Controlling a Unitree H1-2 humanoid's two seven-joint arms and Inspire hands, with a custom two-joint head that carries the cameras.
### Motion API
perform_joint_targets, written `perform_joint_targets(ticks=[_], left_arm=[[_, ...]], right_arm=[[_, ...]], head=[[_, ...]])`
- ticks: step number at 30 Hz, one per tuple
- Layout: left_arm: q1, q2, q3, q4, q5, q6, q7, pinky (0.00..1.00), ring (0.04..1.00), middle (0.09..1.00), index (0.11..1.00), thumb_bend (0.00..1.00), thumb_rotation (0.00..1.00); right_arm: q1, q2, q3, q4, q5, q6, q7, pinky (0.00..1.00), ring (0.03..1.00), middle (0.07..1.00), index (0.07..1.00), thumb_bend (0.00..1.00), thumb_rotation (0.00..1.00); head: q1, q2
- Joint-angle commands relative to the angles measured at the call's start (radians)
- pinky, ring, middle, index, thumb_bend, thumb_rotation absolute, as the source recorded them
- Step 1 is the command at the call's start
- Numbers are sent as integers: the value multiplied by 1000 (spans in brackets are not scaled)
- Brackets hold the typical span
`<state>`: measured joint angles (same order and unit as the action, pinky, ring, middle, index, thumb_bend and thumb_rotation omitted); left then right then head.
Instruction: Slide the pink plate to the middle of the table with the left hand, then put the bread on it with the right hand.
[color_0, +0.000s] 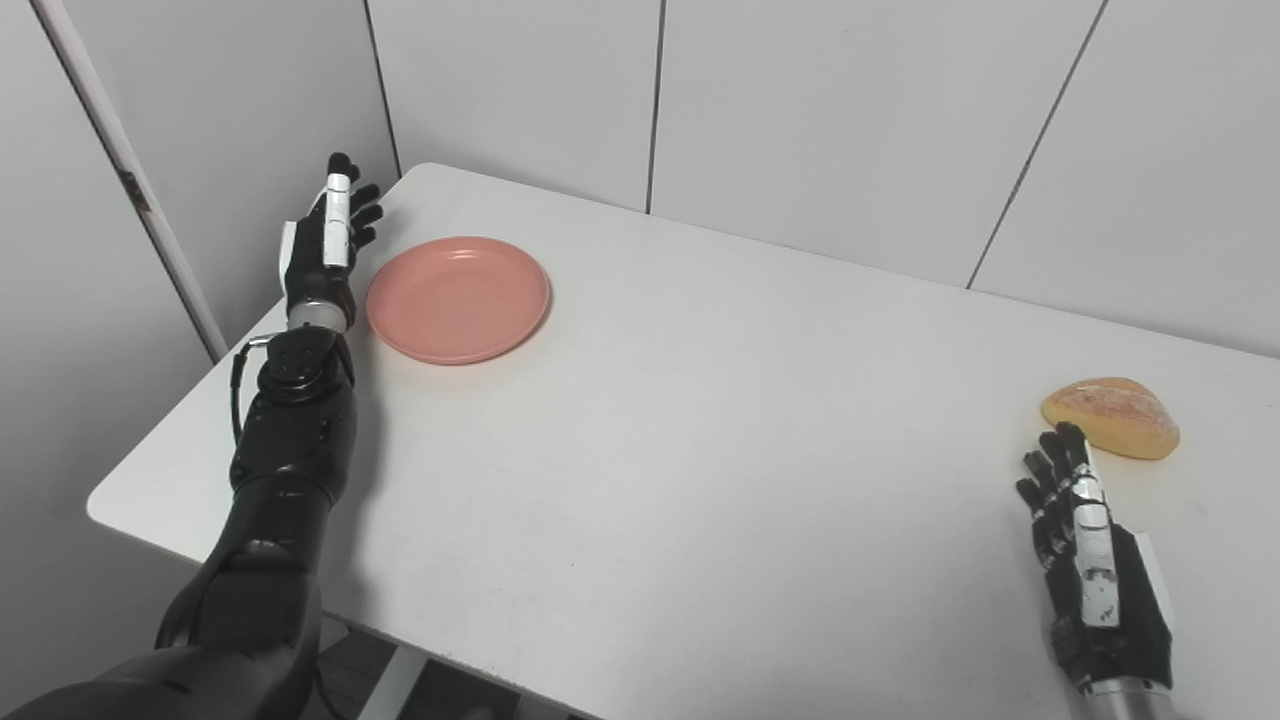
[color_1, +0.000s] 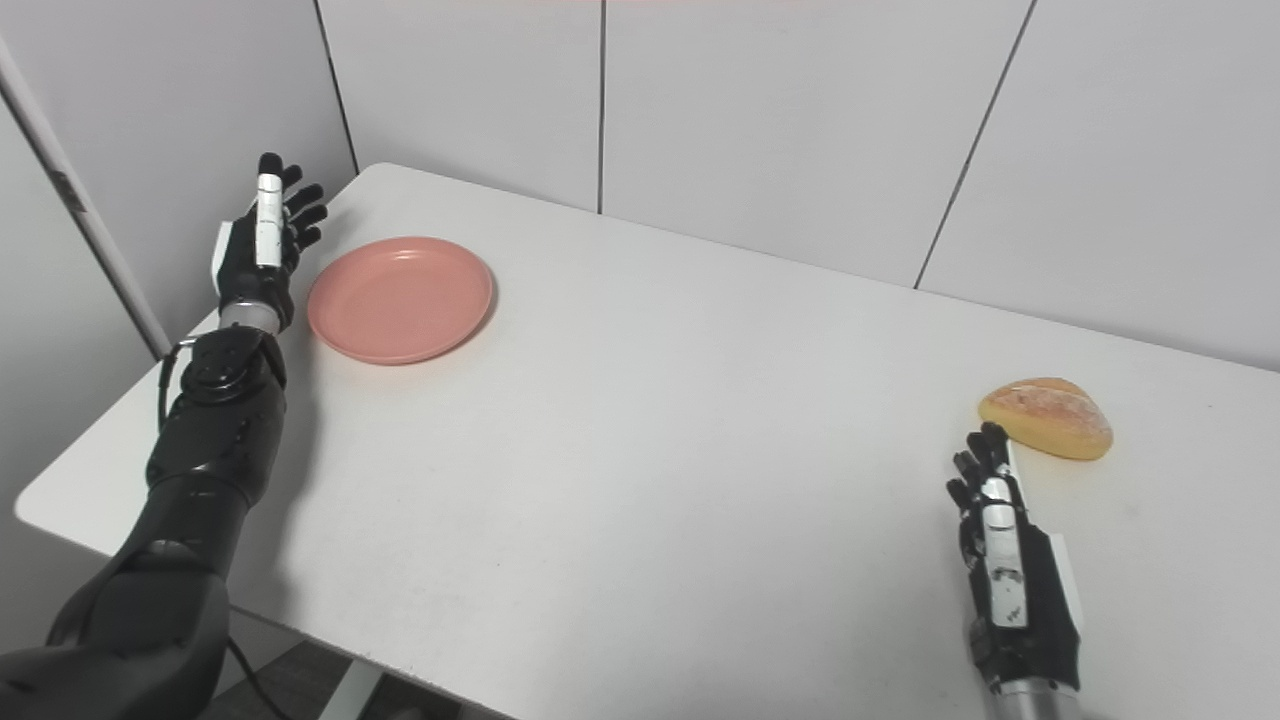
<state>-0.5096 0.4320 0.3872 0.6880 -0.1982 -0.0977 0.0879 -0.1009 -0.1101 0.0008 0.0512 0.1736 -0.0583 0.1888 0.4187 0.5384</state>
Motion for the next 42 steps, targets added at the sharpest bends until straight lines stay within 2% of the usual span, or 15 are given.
perform_joint_targets(ticks=[1,5,12,21,37,42], left_arm=[[-60,33,3,-7,-10,-47,-6,886,853,843,855,878,1000],[-58,26,-3,-3,-1,-54,1,893,841,841,852,852,1000],[-50,16,-8,2,-1,-55,3,897,860,852,860,845,1000],[-49,10,-16,36,-3,-83,-1,906,869,850,851,836,1000],[-44,-2,-32,49,-18,-64,-17,934,866,862,865,814,1000],[-41,-6,-29,44,-36,-56,-29,944,869,856,859,803,1000]], right_arm=[[14,-12,-9,-7,6,-29,12,1000,1000,1000,1000,581,966],[17,-18,-11,-14,13,-23,14,1000,1000,1000,1000,559,979],[32,-22,-13,-70,31,51,8,1000,1000,1000,1000,551,977],[42,-22,-6,-108,32,71,9,1000,1000,1000,1000,489,1000],[51,-12,-1,-170,25,146,-10,1000,1000,1000,1000,499,1000],[52,-11,0,-176,22,143,-9,1000,1000,1000,1000,482,1000]], head=[[14,-5],[42,-15],[78,-27],[86,-37],[82,-32],[79,-30]])
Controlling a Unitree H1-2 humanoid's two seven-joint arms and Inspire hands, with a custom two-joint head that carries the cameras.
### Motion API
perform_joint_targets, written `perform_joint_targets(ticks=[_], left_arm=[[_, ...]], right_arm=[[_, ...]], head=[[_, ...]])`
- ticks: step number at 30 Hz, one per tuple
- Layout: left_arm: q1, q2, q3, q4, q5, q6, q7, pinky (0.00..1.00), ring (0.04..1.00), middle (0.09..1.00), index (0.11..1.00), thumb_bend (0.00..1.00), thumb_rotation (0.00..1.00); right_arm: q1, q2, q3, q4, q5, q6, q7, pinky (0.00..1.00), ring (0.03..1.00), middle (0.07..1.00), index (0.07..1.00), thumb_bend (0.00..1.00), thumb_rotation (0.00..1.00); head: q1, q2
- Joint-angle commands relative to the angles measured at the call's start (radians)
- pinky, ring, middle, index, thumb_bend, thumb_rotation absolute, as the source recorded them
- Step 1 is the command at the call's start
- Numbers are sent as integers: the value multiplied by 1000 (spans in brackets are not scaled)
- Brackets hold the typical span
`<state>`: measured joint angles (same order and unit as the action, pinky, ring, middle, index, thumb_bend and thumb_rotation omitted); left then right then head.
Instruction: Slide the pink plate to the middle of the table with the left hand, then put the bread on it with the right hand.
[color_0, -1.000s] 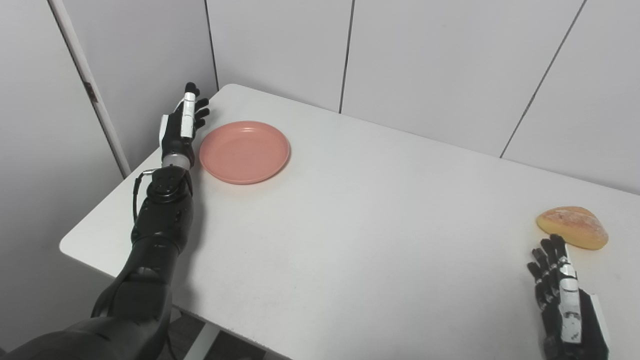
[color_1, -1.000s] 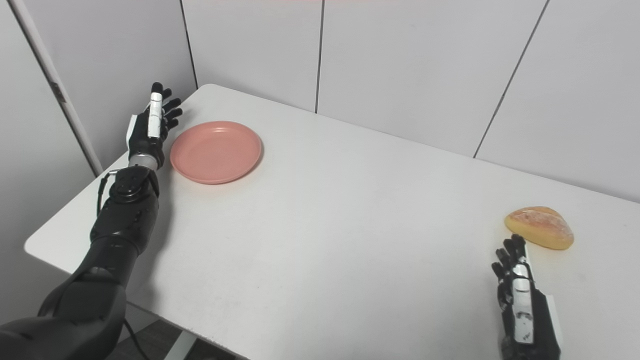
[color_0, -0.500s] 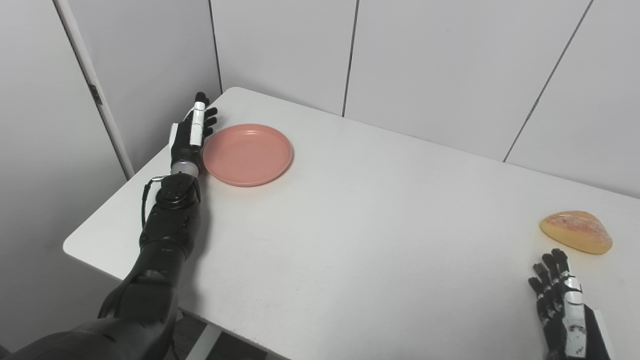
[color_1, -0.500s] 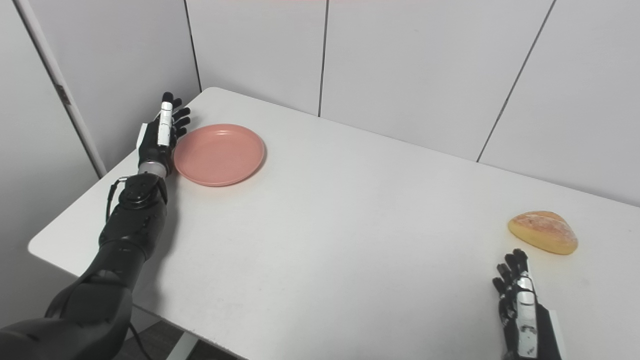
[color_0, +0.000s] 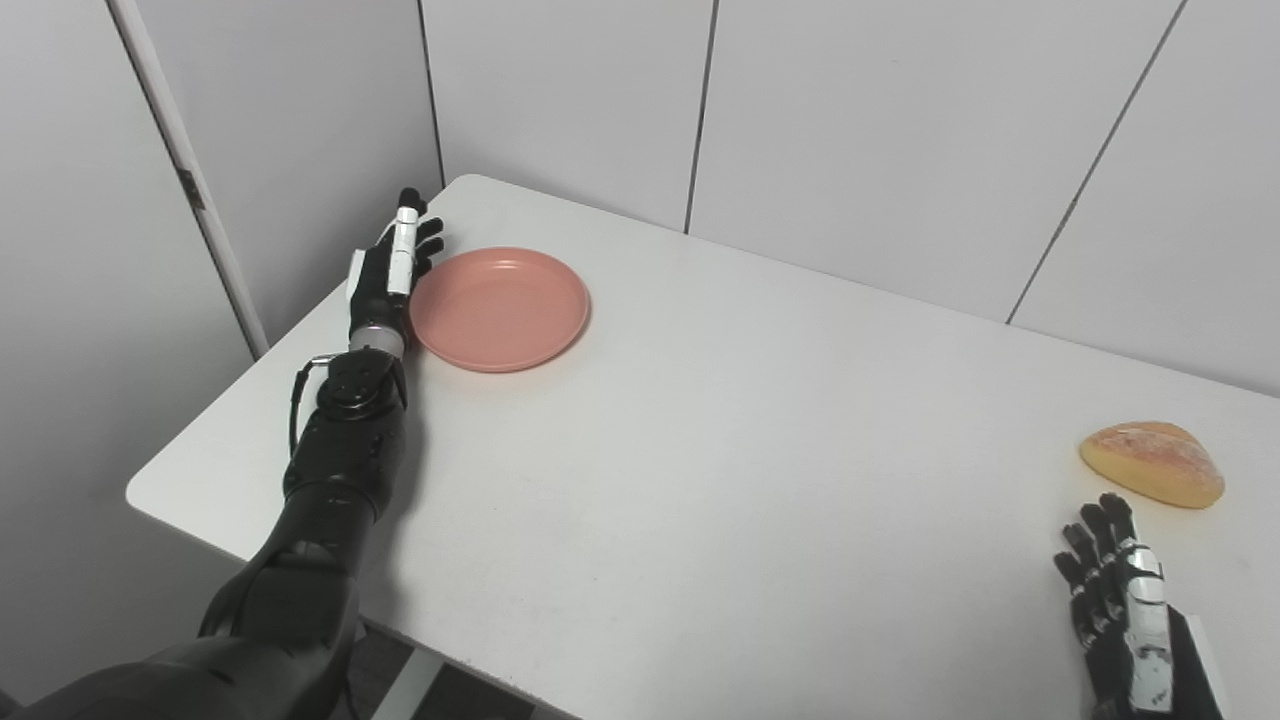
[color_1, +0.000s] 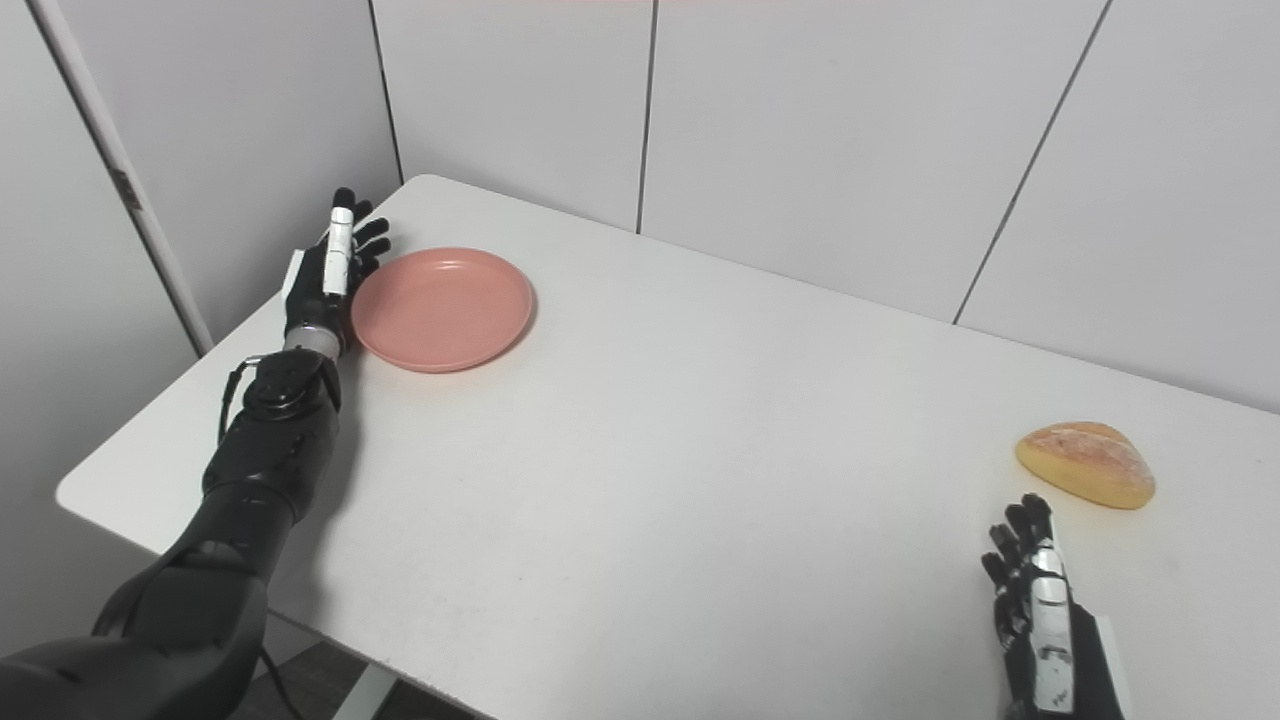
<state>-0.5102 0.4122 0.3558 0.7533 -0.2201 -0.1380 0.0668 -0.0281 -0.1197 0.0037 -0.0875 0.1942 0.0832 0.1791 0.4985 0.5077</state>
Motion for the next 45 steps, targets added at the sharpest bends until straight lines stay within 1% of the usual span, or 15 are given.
perform_joint_targets(ticks=[1,7,14,17,21,28,31,36,39,45], left_arm=[[-42,13,5,-14,-18,-16,-11,945,868,855,859,804,1000],[-46,9,8,1,-38,-27,-27,939,860,855,870,817,1000],[-50,3,0,9,-55,-39,-53,930,861,856,876,839,1000],[-51,-3,-2,9,-59,-44,-61,924,869,858,877,829,1000],[-52,-12,-6,17,-69,-52,-71,880,856,843,863,807,1000],[-62,-22,-17,26,-67,-63,-75,904,865,873,857,787,1000],[-64,-22,-24,31,-62,-70,-80,902,870,877,862,797,1000],[-69,-29,-32,29,-63,-60,-89,896,873,878,854,809,1000],[-71,-34,-42,24,-61,-59,-94,890,871,876,848,811,1000],[-79,-45,-53,20,-67,-48,-96,867,852,865,851,800,1000]], right_arm=[[-20,-1,-2,-40,0,2,1,1000,1000,1000,1000,478,1000],[-21,2,-2,-35,1,-16,2,1000,1000,1000,1000,462,1000],[-20,9,-2,-44,-5,-1,-7,1000,1000,1000,1000,462,1000],[-21,7,1,-44,-11,5,-8,1000,1000,1000,1000,476,997],[-23,6,4,-42,-17,1,-6,1000,1000,1000,1000,493,994],[-25,10,1,-33,-15,-16,-5,1000,1000,1000,1000,482,990],[-25,10,2,-32,-18,-16,-6,1000,1000,1000,1000,468,999],[-26,14,3,-30,-25,-20,-12,1000,1000,1000,1000,487,986],[-27,17,2,-22,-23,-32,-14,1000,1000,1000,1000,473,990],[-30,14,1,-3,-24,-53,-9,1000,1000,1000,1000,493,986]], head=[[-4,1],[-13,7],[-30,16],[-35,18],[-40,18],[-45,23],[-47,23],[-56,26],[-60,29],[-58,28]])
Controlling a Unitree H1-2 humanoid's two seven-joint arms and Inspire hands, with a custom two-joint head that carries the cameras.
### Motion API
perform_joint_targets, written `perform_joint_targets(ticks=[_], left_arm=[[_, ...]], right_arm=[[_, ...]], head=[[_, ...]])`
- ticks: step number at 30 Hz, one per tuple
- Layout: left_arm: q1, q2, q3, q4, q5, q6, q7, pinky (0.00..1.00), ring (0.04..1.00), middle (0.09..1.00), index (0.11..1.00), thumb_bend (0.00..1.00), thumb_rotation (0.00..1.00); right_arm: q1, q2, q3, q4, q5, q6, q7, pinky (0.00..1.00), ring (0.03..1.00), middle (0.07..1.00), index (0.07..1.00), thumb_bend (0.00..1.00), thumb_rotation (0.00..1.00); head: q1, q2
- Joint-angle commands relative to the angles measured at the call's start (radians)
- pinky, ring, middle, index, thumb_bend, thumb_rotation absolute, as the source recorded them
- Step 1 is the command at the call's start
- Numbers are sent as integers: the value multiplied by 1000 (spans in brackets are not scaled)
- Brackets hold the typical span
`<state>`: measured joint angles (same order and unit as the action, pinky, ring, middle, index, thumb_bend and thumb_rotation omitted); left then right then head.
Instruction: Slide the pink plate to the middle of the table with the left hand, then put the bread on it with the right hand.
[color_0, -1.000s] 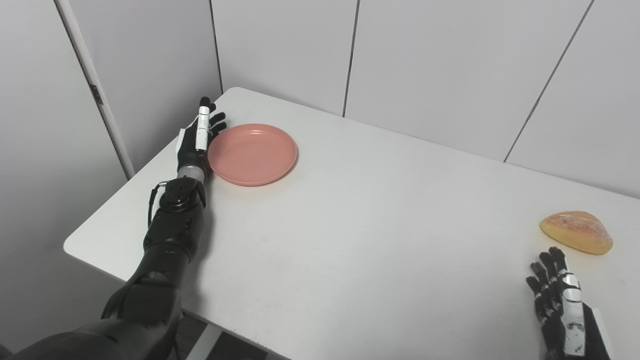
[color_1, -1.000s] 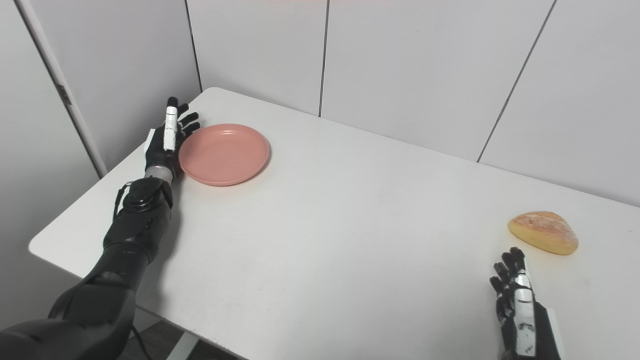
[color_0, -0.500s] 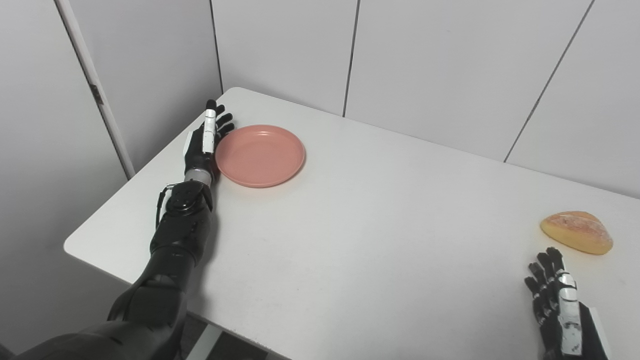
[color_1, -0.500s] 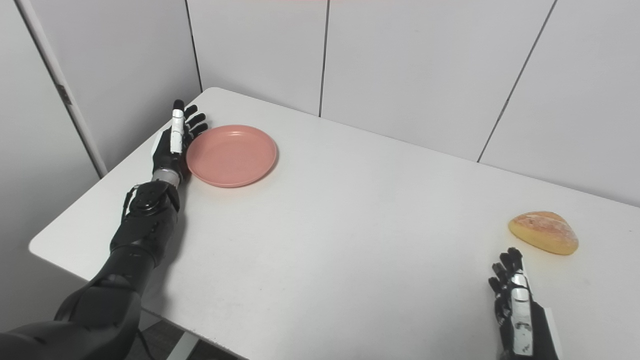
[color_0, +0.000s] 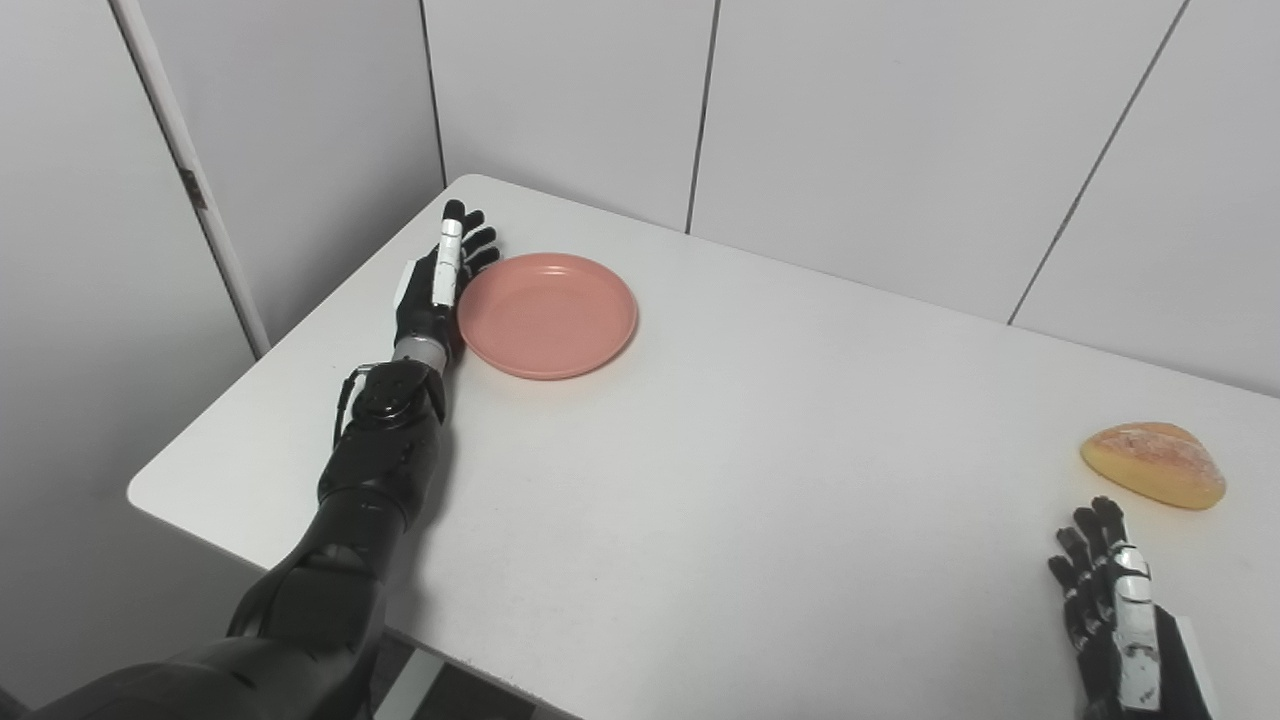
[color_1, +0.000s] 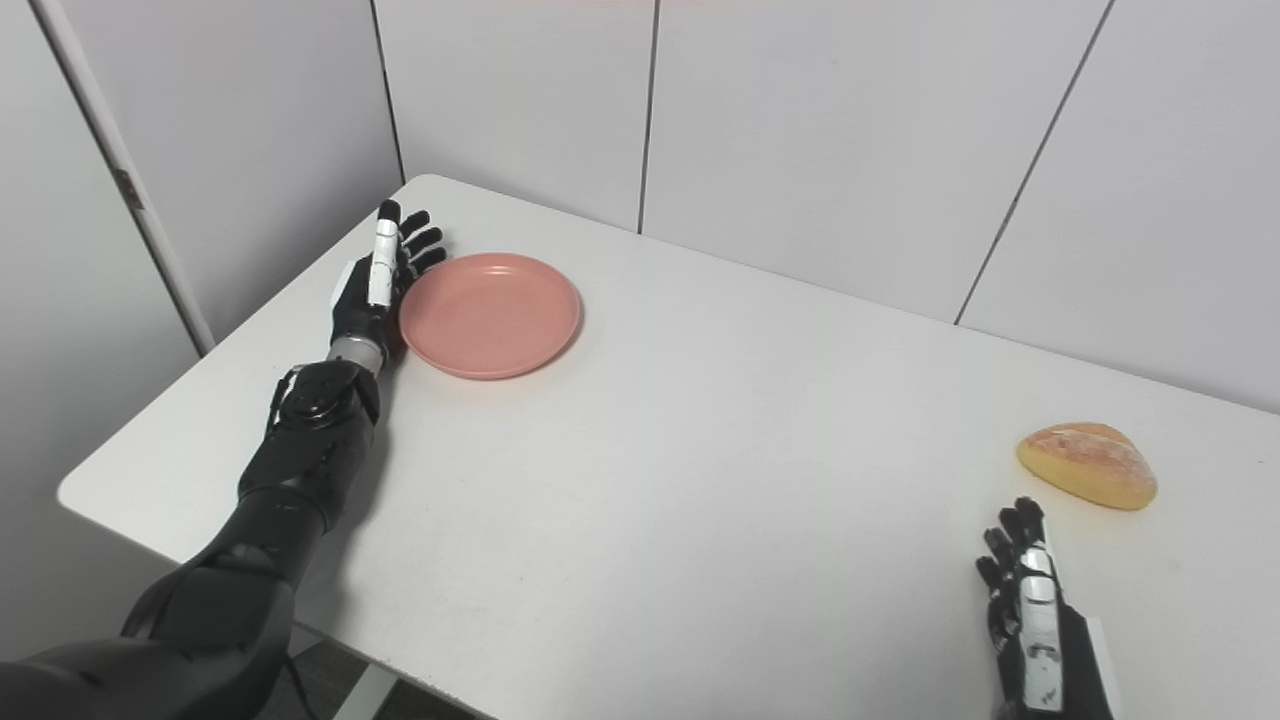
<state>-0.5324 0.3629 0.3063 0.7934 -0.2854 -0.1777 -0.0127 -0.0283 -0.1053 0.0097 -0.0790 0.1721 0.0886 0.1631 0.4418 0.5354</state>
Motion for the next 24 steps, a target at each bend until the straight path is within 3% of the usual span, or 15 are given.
perform_joint_targets(ticks=[1,11,24], left_arm=[[-57,2,-5,-20,-2,-7,-18,865,848,864,852,798,1000],[-61,-20,-40,-21,16,-8,-35,912,872,879,869,803,1000],[-43,-59,-64,-82,10,17,-29,896,865,863,860,814,1000]], right_arm=[[-31,-1,-5,-8,-2,-63,8,1000,1000,1000,1000,496,988],[-33,-1,-9,6,7,-76,10,1000,1000,1000,1000,499,969],[-37,-1,-14,15,15,-82,12,1000,1000,1000,1000,489,958]], head=[[-1,1],[-5,8],[-5,13]])
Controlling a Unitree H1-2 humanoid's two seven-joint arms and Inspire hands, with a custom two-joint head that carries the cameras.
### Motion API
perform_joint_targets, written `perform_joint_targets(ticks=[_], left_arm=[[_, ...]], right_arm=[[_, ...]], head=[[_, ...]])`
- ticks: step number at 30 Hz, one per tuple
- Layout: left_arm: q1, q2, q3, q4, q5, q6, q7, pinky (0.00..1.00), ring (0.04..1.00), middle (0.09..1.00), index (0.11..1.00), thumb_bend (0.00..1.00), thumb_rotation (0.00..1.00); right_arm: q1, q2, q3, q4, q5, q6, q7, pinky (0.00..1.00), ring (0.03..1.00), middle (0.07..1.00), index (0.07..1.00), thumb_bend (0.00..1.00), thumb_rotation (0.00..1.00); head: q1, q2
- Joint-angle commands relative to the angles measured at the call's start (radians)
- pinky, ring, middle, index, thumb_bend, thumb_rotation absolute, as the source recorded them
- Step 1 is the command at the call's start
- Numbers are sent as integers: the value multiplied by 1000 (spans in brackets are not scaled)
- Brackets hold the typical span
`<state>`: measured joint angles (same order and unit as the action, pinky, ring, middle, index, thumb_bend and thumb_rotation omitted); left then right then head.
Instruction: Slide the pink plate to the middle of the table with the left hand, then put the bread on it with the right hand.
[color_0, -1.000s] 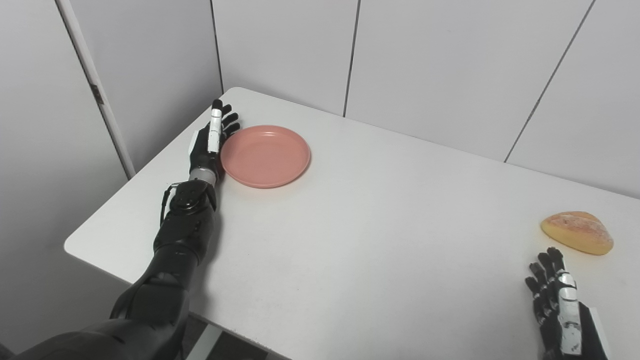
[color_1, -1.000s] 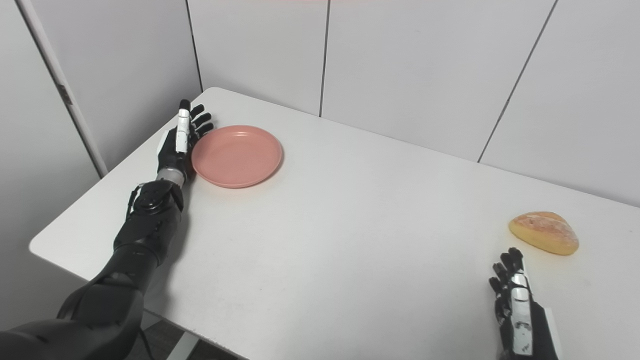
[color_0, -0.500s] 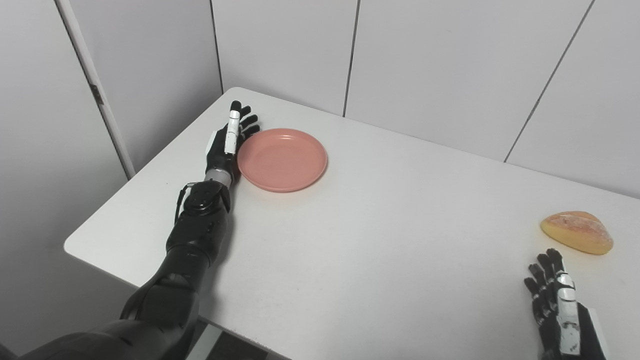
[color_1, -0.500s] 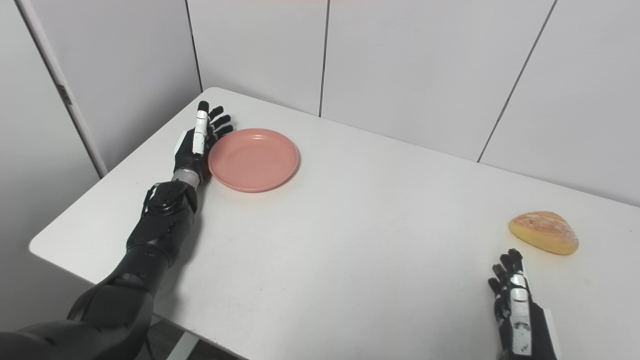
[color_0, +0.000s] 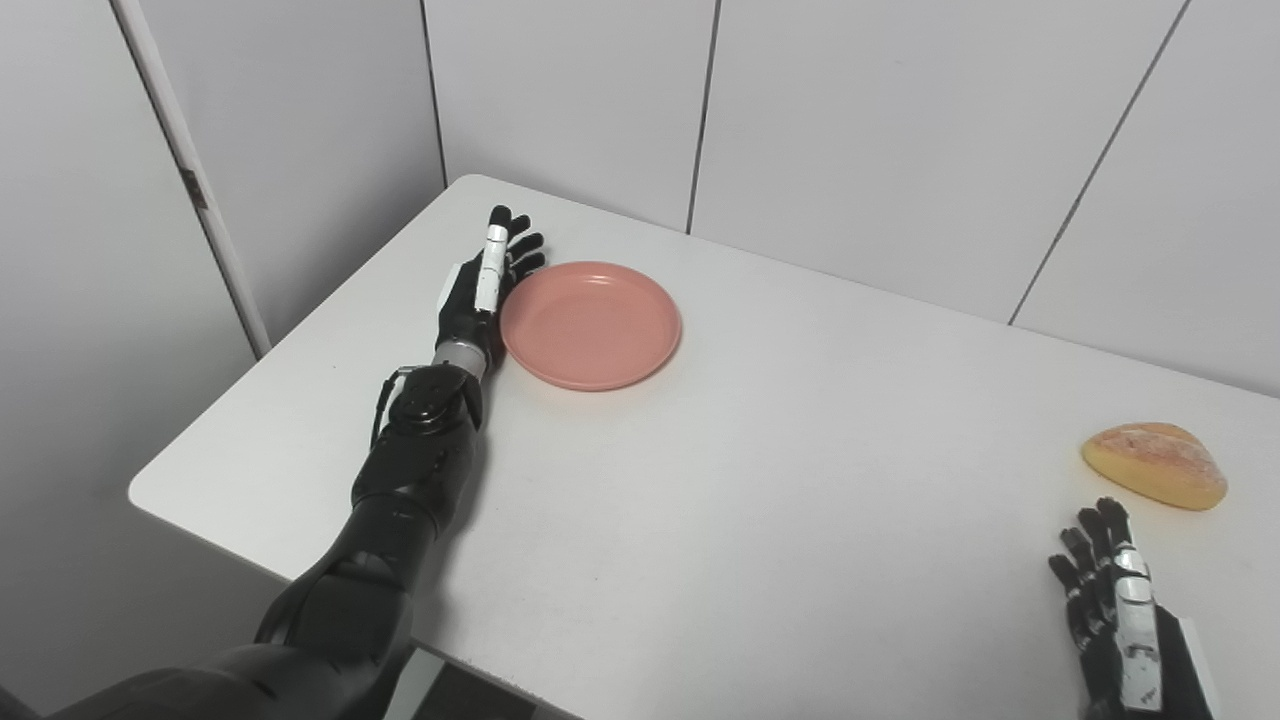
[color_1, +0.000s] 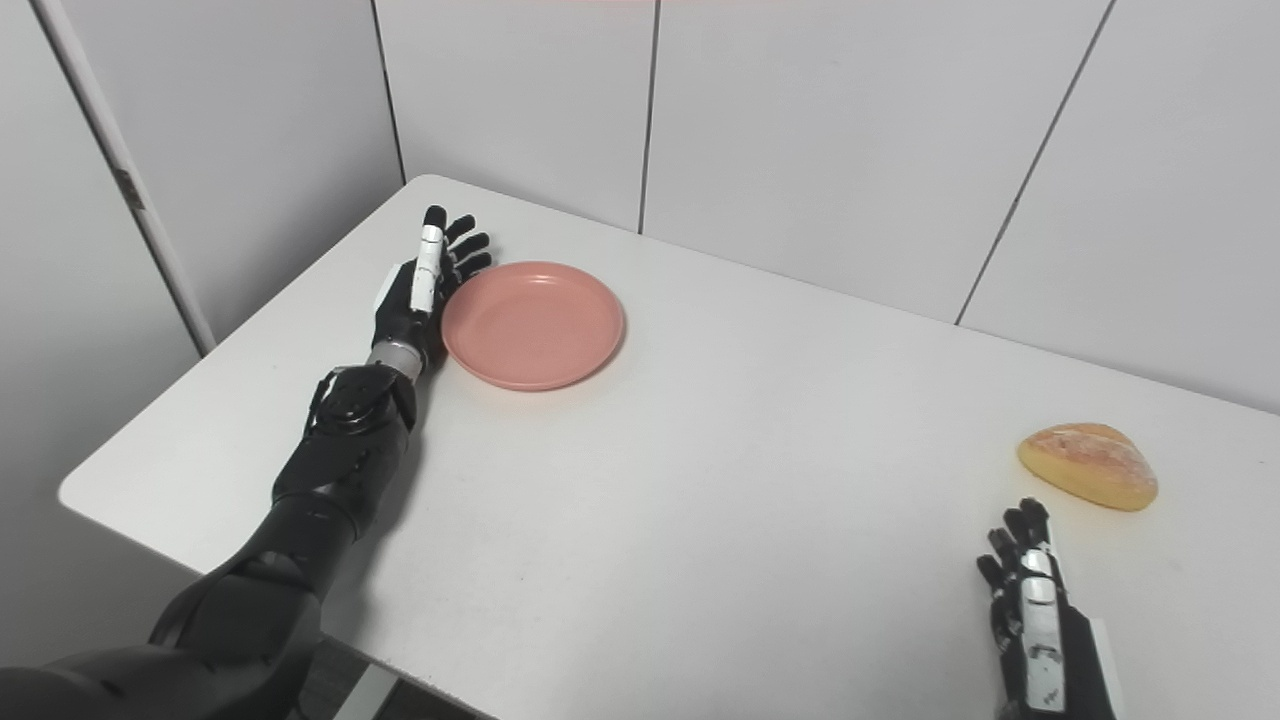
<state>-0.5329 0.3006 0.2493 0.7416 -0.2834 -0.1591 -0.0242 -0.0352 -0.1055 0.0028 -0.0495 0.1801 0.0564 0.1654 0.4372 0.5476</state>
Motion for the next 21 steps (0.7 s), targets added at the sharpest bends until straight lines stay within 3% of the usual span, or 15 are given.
perform_joint_targets(ticks=[1,21], left_arm=[[-42,1,-8,-31,10,-2,-16,890,859,860,861,822,1000],[-8,-66,-48,-131,28,63,-19,899,848,860,863,807,1000]], right_arm=[[-30,-1,-7,-16,7,-49,10,1000,1000,1000,1000,489,959],[-44,-2,-7,31,5,-93,24,1000,1000,1000,1000,514,945]], head=[[0,1],[-52,23]])
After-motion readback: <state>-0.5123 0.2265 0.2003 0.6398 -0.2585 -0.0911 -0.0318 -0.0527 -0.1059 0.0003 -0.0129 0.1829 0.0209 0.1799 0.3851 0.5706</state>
